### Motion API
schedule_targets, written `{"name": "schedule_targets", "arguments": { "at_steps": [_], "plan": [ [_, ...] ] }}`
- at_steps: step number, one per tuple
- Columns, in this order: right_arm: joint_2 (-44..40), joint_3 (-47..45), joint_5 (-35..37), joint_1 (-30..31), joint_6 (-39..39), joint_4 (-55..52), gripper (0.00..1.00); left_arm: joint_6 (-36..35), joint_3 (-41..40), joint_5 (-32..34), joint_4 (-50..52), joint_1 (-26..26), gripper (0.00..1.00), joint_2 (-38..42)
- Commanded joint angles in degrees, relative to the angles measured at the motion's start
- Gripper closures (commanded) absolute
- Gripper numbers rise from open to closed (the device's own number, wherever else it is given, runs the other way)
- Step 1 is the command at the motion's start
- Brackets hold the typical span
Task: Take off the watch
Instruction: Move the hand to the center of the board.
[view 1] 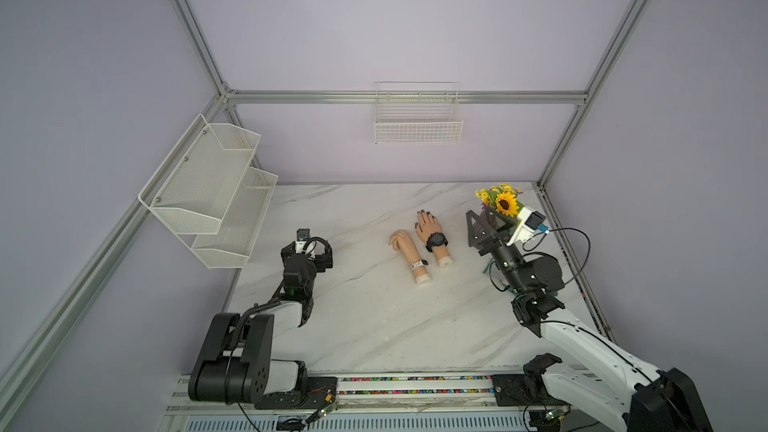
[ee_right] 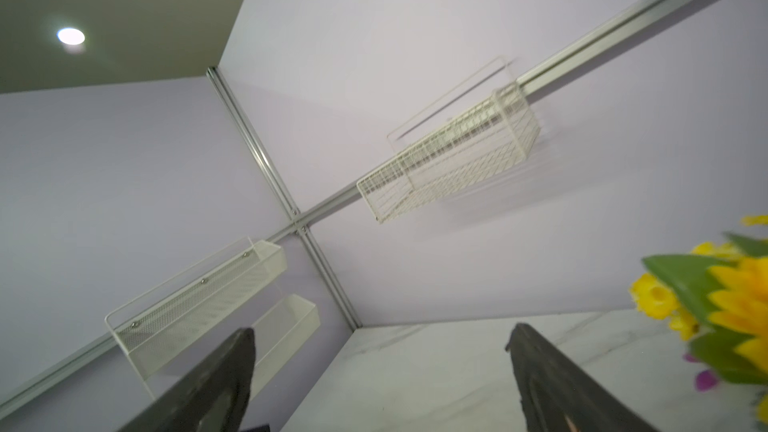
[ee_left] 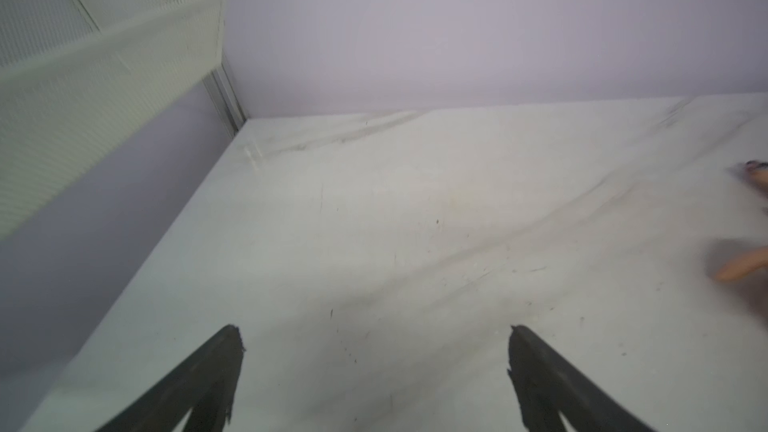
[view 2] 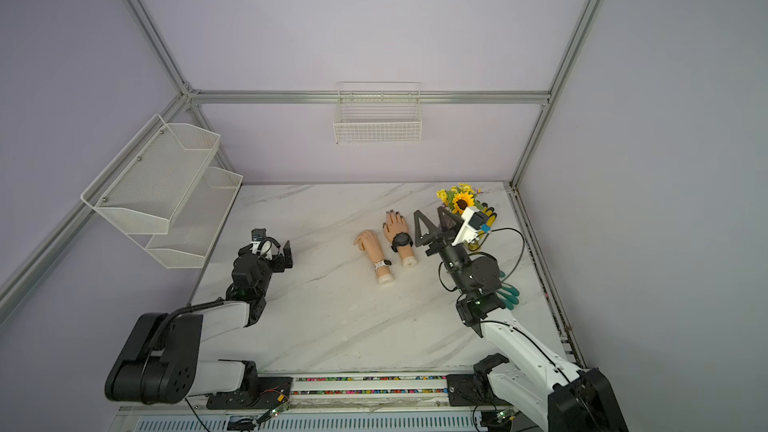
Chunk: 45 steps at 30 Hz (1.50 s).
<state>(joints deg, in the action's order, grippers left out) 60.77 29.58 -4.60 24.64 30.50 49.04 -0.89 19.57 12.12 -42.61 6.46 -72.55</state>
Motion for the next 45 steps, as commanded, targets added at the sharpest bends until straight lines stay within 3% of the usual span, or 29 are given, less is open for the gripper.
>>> {"name": "schedule_targets", "arguments": {
  "at_steps": [1, 6, 9, 11, 15, 21, 26, 30, 40, 45],
  "plan": [
    [7.47, 6.19, -0.61, 4.36, -3.32, -7.93, 0.03, 2.61, 2.33, 7.43, 7.48, 7.85, 0.00, 11.48],
    [20.81, 15.28, 1.23, 8.77, -7.16, -15.36, 0.03, 30.78, 9.39, -1.99, 23.64, 14.52, 0.00, 18.63],
    [25.70, 17.50, 2.36, 9.30, -8.54, -17.20, 0.03, 49.49, 10.43, -13.11, 25.37, 15.16, 0.00, 14.99],
    [27.99, 18.22, 2.50, 9.46, -9.28, -18.21, 0.03, 57.40, 10.47, -19.42, 22.84, 15.33, 0.00, 10.85],
    [31.79, 17.61, 1.44, 9.47, -9.87, -19.02, 0.03, 66.95, 10.51, -27.69, 16.70, 15.33, 0.00, 1.45],
    [35.63, 14.81, -2.54, 9.70, -9.28, -17.82, 0.03, 79.17, 7.23, -31.92, 0.82, 16.32, 0.00, -7.86],
    [36.63, 10.01, -4.51, 10.54, -7.57, -14.61, 0.04, 81.72, 7.99, -31.63, -2.13, 18.43, 0.00, -14.71],
    [38.69, 7.65, -5.36, 11.26, -6.82, -12.42, 0.12, 81.67, 10.71, -30.55, -1.13, 19.63, 0.04, -18.06],
    [44.05, 8.69, -2.74, 14.94, -8.44, -9.14, 0.42, 77.24, 18.99, -29.43, 6.46, 19.91, 0.09, -26.17],
    [44.32, 8.84, -2.06, 16.48, -8.55, -7.45, 0.45, 70.26, 21.11, -25.06, 15.41, 19.99, 0.09, -25.70]
  ]
}}
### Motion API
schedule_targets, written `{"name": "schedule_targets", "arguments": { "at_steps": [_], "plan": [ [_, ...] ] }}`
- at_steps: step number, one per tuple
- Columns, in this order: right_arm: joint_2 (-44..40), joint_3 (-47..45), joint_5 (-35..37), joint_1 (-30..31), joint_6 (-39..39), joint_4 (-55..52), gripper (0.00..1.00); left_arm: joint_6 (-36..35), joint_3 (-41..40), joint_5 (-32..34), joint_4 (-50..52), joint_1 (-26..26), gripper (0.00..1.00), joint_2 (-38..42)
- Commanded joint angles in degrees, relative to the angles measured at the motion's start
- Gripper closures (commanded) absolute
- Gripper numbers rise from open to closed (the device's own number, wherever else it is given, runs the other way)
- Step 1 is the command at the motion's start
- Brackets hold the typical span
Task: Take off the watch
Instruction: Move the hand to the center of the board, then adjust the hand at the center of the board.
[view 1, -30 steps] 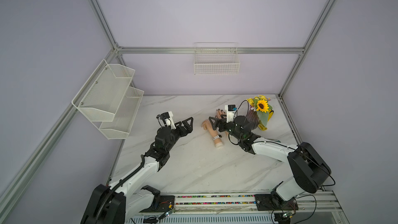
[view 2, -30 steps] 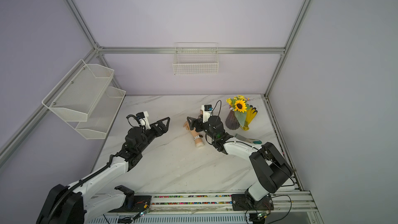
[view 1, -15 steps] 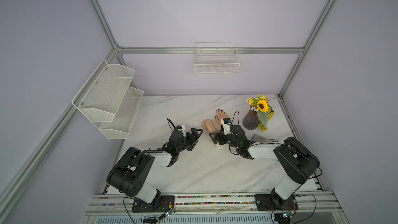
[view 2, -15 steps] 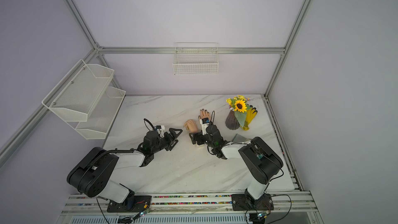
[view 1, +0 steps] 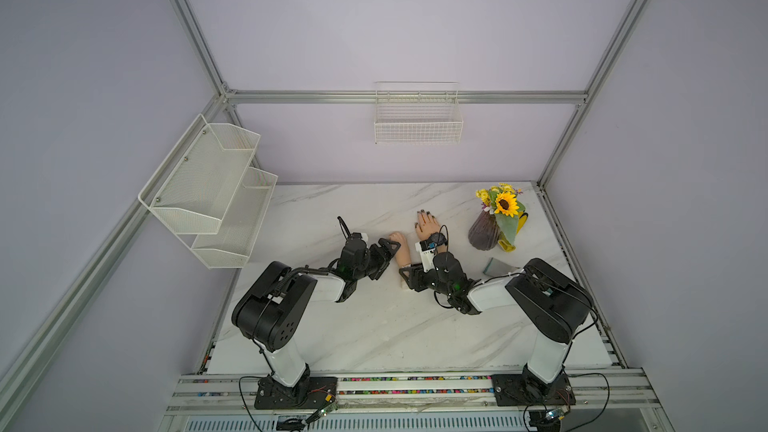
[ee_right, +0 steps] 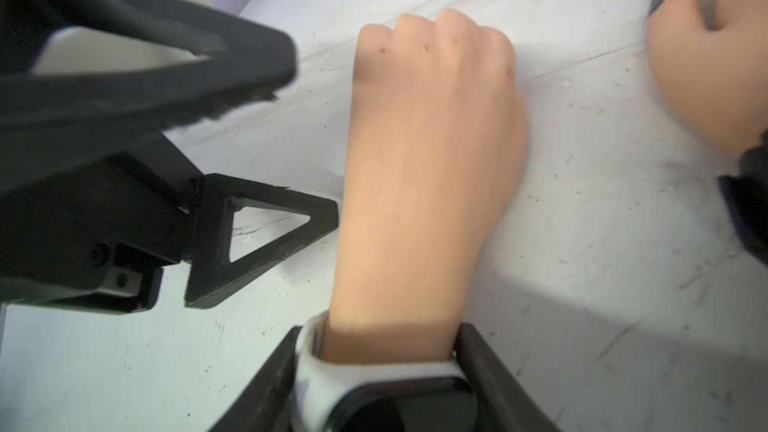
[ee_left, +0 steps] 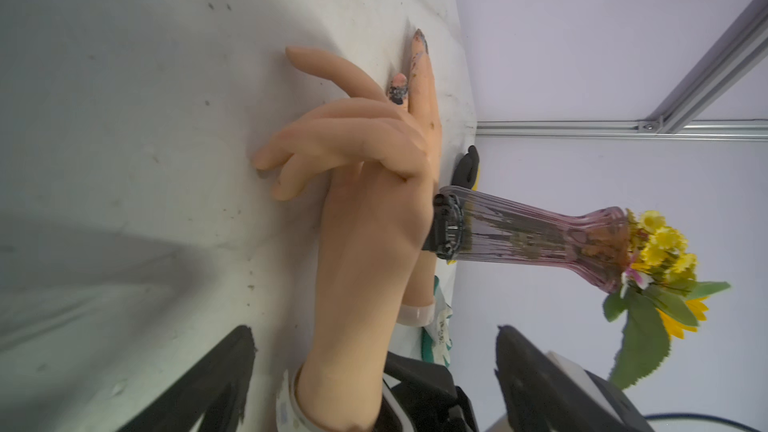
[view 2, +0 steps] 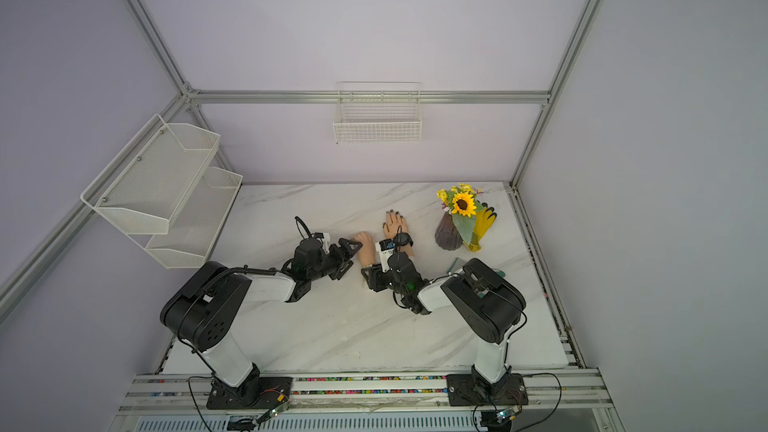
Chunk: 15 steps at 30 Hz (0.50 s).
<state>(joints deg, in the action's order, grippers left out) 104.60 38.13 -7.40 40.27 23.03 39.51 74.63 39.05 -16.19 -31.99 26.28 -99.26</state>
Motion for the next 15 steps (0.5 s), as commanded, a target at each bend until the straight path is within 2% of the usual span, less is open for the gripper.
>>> {"name": "schedule_targets", "arguments": {
  "at_steps": [1, 2, 4, 6, 10, 15],
  "plan": [
    [-0.10, -0.08, 0.63, 0.88, -0.99, 2.53, 0.45, -6.84, 1.96, 4.22, 6.21, 0.21, 0.09, 1.17],
    [-0.69, -0.48, 0.63, 0.92, -0.84, 2.83, 0.42, -8.30, 2.39, 4.73, 7.57, 0.17, 0.10, 1.51],
    [-2.61, -1.78, 0.96, 0.93, -0.46, 3.40, 0.24, -11.70, 4.42, 5.17, 11.57, 0.15, 0.10, 1.55],
    [-5.30, -3.72, 1.14, 0.95, 0.23, 4.49, 0.18, -14.13, 6.78, 5.03, 15.32, 0.17, 0.12, 0.93],
    [-12.39, -7.40, 3.93, 1.32, 1.44, 4.92, 0.15, -15.39, 9.27, 5.49, 17.99, 0.17, 0.19, -0.61],
    [-18.76, -9.99, 13.88, 4.37, 3.05, 3.56, 0.14, -15.21, 11.49, 5.94, 16.87, 0.76, 0.27, -2.91]
  ]
}}
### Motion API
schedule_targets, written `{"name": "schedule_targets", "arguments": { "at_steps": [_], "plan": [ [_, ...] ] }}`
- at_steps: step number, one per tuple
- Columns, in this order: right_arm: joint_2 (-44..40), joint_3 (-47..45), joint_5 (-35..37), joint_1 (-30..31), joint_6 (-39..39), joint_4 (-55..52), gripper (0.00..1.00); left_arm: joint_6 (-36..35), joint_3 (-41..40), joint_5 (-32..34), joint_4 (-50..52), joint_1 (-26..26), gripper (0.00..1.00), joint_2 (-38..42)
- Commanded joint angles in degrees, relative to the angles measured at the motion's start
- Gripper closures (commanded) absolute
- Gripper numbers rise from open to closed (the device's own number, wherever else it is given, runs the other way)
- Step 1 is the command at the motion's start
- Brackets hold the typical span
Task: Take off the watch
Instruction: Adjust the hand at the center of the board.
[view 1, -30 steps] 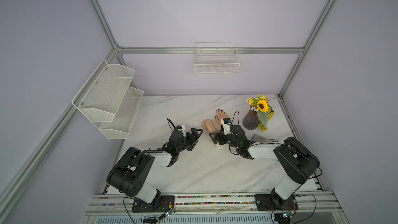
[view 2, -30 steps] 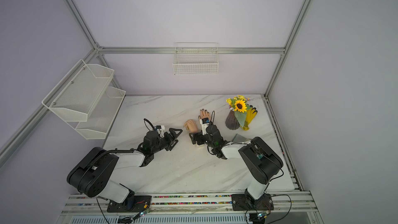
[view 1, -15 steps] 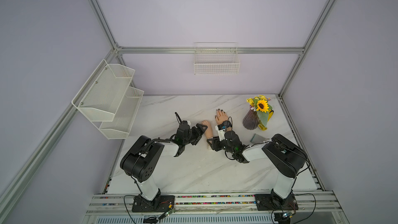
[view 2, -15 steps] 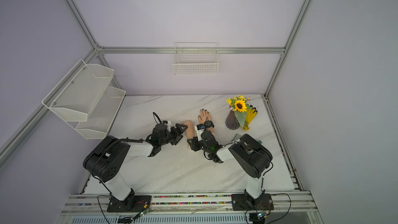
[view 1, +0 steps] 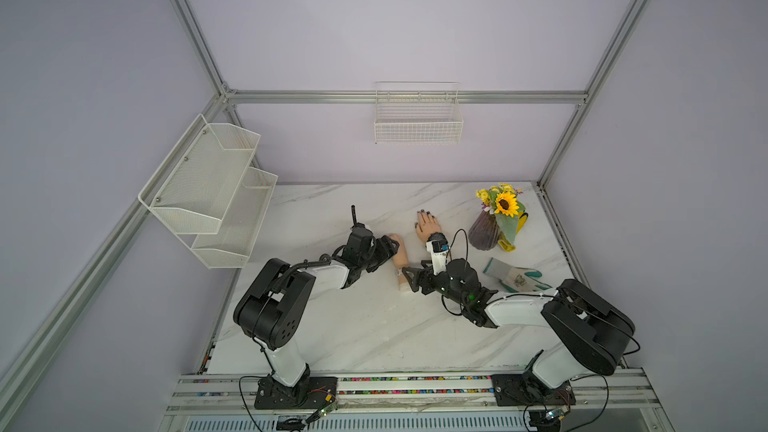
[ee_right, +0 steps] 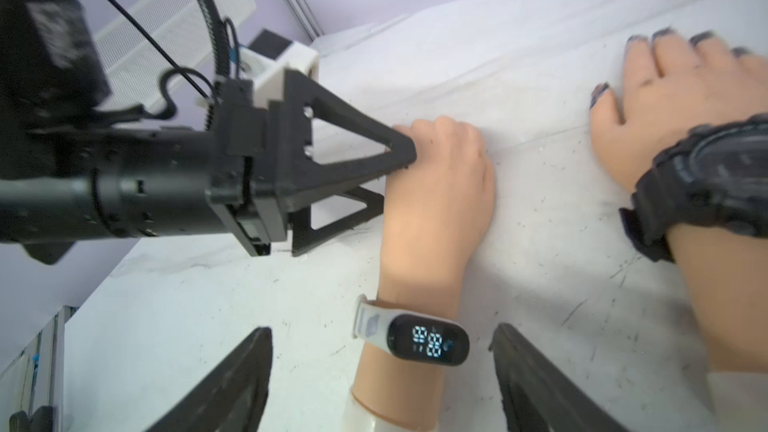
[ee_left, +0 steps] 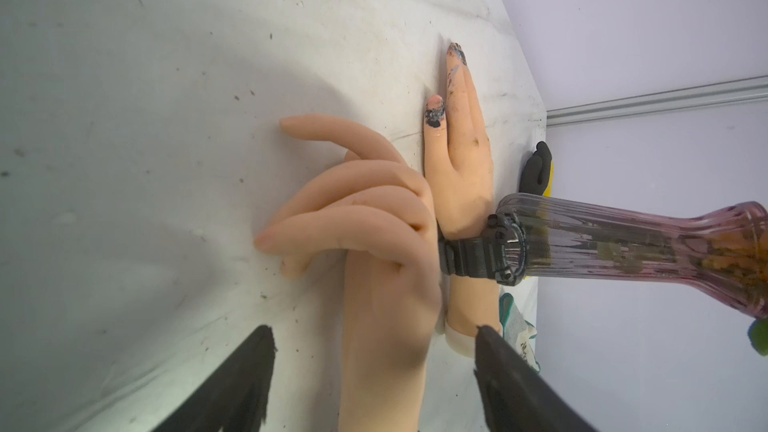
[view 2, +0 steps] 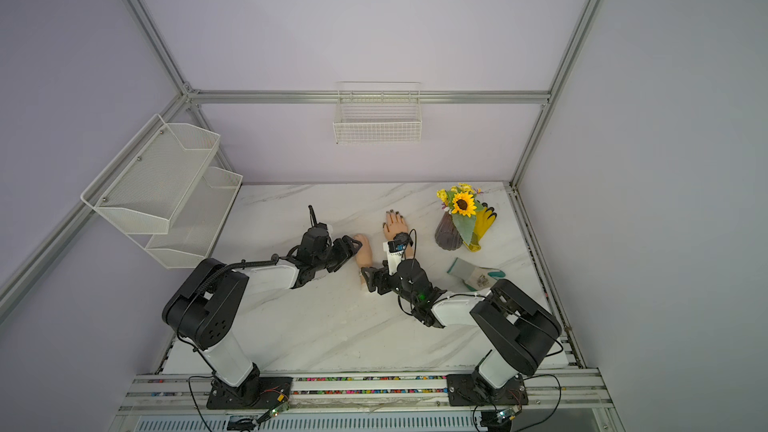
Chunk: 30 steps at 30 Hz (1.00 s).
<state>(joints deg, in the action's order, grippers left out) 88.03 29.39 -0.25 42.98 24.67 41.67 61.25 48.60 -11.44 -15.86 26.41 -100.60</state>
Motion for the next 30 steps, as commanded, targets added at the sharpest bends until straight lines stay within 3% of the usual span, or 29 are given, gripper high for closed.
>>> {"name": "schedule_targets", "arguments": {
  "at_steps": [1, 7, 12, 18, 24, 30],
  "plan": [
    [-3.07, -1.83, 8.50, 2.08, 1.89, 1.64, 0.14, -1.73, 2.63, 1.25, 0.78, 0.89, 0.28, -2.27],
    [-2.95, -2.34, 10.49, 3.42, 2.76, 2.06, 0.13, -2.82, 5.81, 3.30, 2.39, 2.79, 0.45, -5.07],
    [2.33, -0.29, 12.90, 5.99, 3.54, 1.64, 0.14, -4.48, 8.21, 6.46, 8.02, 3.42, 0.64, -5.36],
    [9.29, 4.75, 20.30, 10.41, 5.39, -0.62, 0.14, -5.98, 9.16, 12.59, 16.96, 3.80, 0.77, -1.69],
    [16.68, 10.10, 23.94, 13.12, 5.63, -4.34, 0.13, -8.57, 11.16, 16.96, 25.75, 4.30, 0.81, 0.69],
    [21.32, 10.95, 20.65, 13.60, 6.18, -4.93, 0.25, -9.84, 12.76, 17.68, 30.00, 4.35, 0.79, 1.58]
  ]
}}
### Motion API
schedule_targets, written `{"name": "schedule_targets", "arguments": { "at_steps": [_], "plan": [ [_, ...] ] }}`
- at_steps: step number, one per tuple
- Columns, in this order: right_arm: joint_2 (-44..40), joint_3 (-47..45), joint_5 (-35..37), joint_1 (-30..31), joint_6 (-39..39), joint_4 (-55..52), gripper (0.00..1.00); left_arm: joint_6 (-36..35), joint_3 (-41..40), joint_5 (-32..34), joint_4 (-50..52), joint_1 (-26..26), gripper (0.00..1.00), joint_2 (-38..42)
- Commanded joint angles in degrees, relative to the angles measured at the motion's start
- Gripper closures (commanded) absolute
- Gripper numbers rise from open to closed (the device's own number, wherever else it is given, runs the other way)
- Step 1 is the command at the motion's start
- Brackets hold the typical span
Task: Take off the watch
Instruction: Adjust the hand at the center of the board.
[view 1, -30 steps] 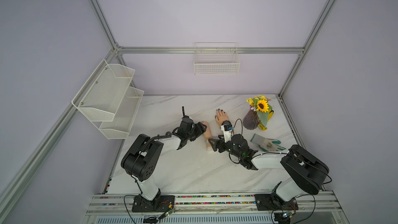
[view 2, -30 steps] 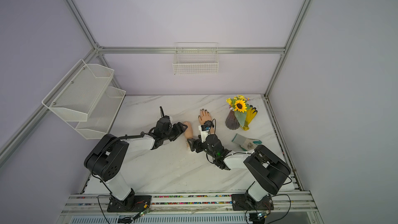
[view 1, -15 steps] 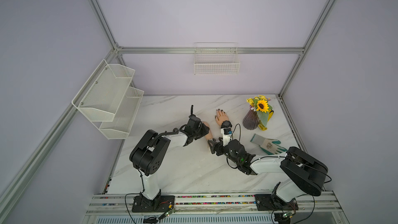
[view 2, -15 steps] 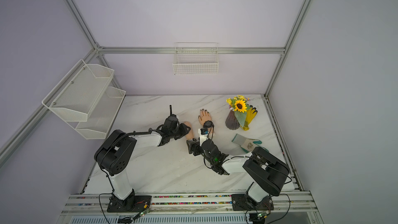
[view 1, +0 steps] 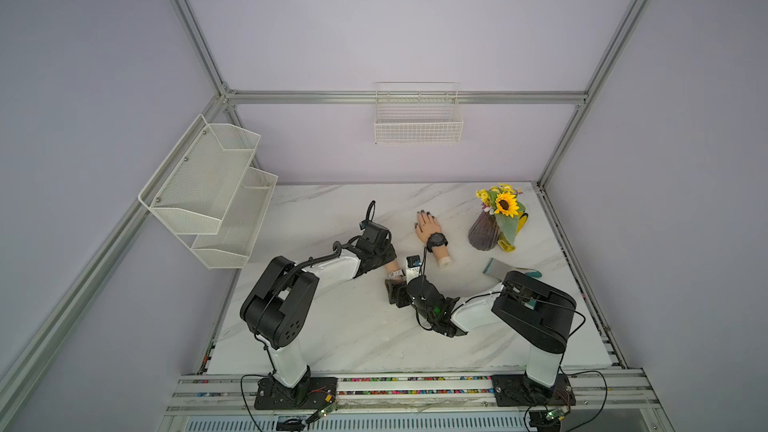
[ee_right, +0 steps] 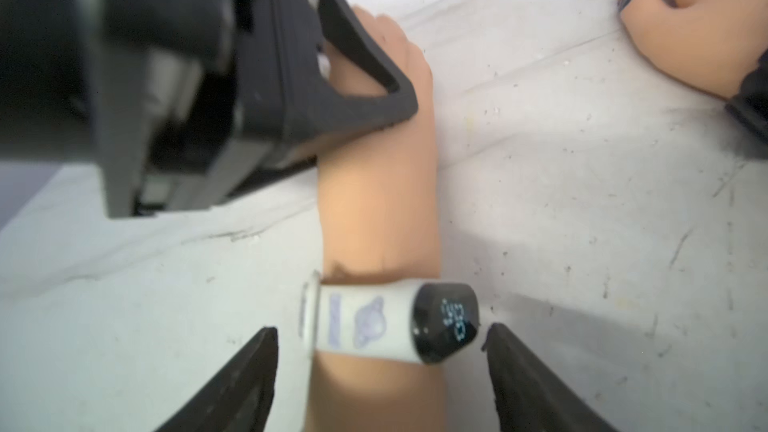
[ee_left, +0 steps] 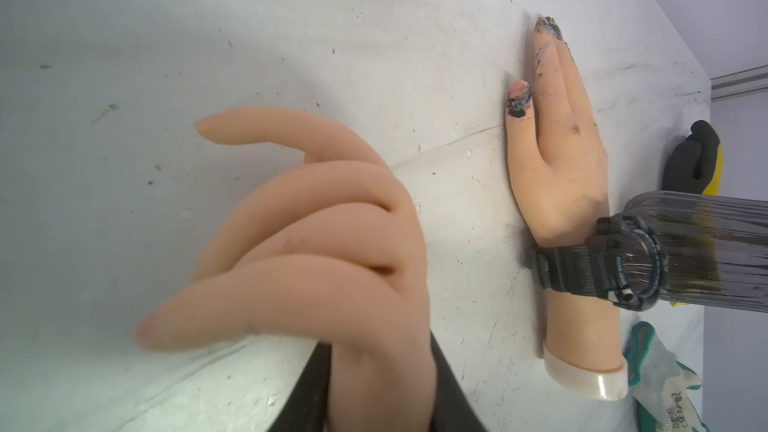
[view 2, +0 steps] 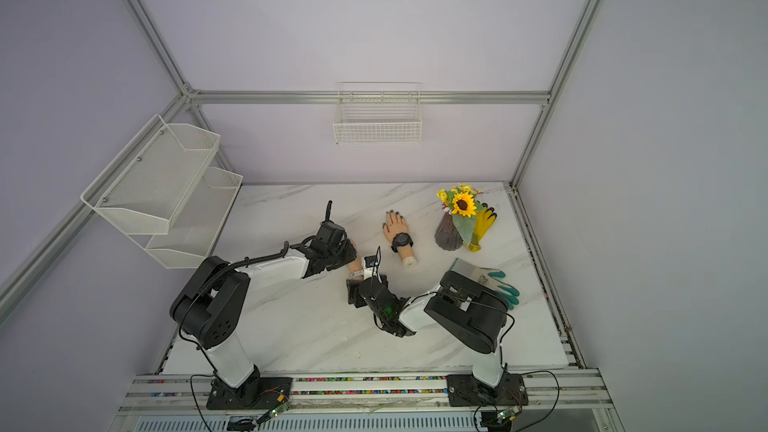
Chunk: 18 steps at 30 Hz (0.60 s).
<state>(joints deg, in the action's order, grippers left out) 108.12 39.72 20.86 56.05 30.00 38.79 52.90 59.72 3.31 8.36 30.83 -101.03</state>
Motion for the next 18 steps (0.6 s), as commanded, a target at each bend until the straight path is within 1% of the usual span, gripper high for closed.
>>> {"name": "schedule_targets", "arguments": {
  "at_steps": [1, 4, 8, 9, 10, 12, 13, 14, 15, 18],
  "plan": [
    [1.71, 0.77, -0.96, 0.62, 0.83, -2.22, 0.29, -1.57, 2.00, 3.17, 6.48, -0.03, 0.78, 2.23],
    [2.54, 0.68, -2.33, 0.63, 0.83, -1.97, 0.39, -1.75, 2.36, 3.45, 6.90, 0.02, 0.73, 2.83],
    [1.97, -0.38, -6.72, 0.57, 1.10, 0.71, 0.60, -3.18, 3.06, 3.54, 6.86, 0.11, 0.65, 3.29],
    [1.73, -0.67, -7.94, 0.64, 1.23, 1.30, 0.65, -3.86, 3.23, 3.75, 6.86, 0.11, 0.60, 3.56],
    [1.39, -0.77, -9.10, 0.64, 1.44, 1.82, 0.70, -4.62, 3.31, 4.19, 6.99, 0.10, 0.50, 4.05],
    [0.74, -1.21, -11.31, 0.53, 2.19, 2.71, 0.78, -6.17, 3.42, 5.05, 6.88, 0.19, 0.24, 5.29],
    [0.35, -1.57, -12.61, 0.46, 2.47, 3.14, 0.81, -7.39, 3.50, 5.52, 6.86, 0.17, 0.14, 6.08],
    [0.01, -1.82, -14.05, 0.32, 2.83, 3.67, 0.84, -8.27, 3.56, 5.91, 6.87, 0.20, 0.06, 6.91],
    [-0.49, -2.24, -16.09, 0.08, 3.24, 4.36, 0.85, -9.33, 3.48, 6.13, 6.76, 0.19, 0.01, 8.02],
    [-2.33, -3.48, -22.61, -0.87, 4.81, 6.27, 0.89, -11.29, 2.88, 6.78, 6.41, 0.20, 0.00, 12.05]
  ]
}}
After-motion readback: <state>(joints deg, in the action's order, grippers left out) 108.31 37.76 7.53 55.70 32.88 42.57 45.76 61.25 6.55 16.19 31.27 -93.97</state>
